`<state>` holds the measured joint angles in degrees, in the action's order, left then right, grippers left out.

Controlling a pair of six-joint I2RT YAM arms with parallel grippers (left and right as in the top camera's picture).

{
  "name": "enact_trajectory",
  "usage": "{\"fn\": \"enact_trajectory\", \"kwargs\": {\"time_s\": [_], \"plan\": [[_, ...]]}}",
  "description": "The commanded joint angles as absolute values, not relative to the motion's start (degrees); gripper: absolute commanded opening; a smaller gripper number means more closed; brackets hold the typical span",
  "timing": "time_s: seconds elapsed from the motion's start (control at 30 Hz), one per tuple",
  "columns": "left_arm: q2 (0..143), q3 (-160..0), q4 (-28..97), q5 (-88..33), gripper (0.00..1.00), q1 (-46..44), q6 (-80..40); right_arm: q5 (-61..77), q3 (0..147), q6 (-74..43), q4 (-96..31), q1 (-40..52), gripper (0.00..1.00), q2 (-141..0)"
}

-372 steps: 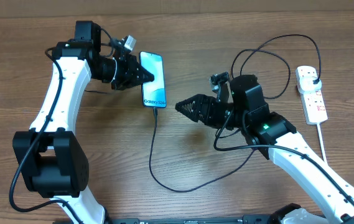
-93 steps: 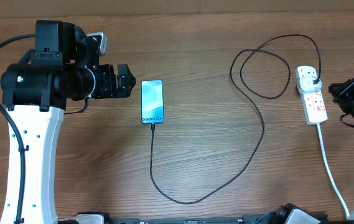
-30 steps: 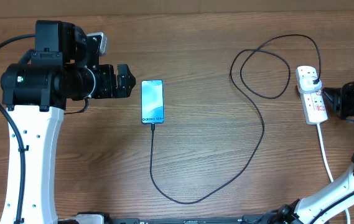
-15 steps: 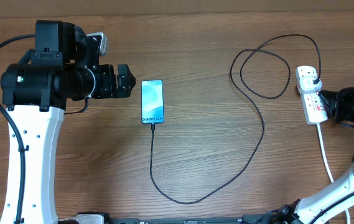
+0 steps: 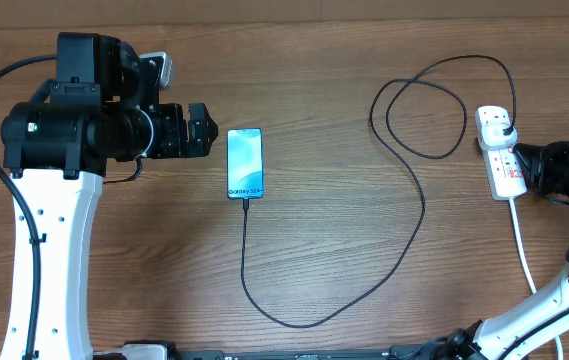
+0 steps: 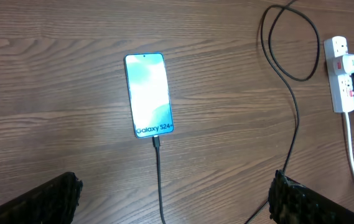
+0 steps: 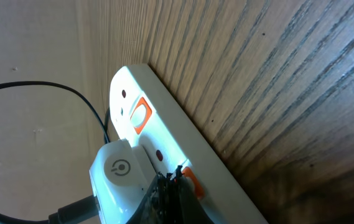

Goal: Plug charger to phone and switch on socket

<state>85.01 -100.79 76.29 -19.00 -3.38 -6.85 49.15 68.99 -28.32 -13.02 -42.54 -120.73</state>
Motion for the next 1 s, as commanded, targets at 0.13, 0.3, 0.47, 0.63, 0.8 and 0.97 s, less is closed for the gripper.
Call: {"fn": "enact_trajectory", "kwargs": {"time_s": [0.13,0.3,0.47,0.63,0.8,0.97], "plan": [[84.31,-101.73,76.12,-18.87,1.0,-3.44,-6.22,48.45,68.58,-28.32,-12.51,-40.01,0.04,-121.64],[84.31,-101.73,76.12,-18.87,1.0,-3.44,-6.22,48.03,68.58,-28.32,-13.15,-39.7,0.04,-121.69],[84.31,-101.71,76.12,-18.87,0.99,-3.44,-6.22,48.05,68.58,-28.32,-14.44,-39.68,0.04,-121.78],[84.31,-101.73,76.12,-18.87,1.0,-3.44,-6.22,48.12,68.58,-28.8,-15.29,-39.35,0.04,-123.33],[84.31,-101.73,76.12,-18.87,1.0,-3.44,-6.22,48.01,68.58,-29.17,-15.77,-38.44,0.04,-124.55],[84.31,-101.73,76.12,-18.87,0.99,-3.44,-6.22,46.09,68.58,-29.19,-17.69,-38.17,0.04,-124.55]]}}
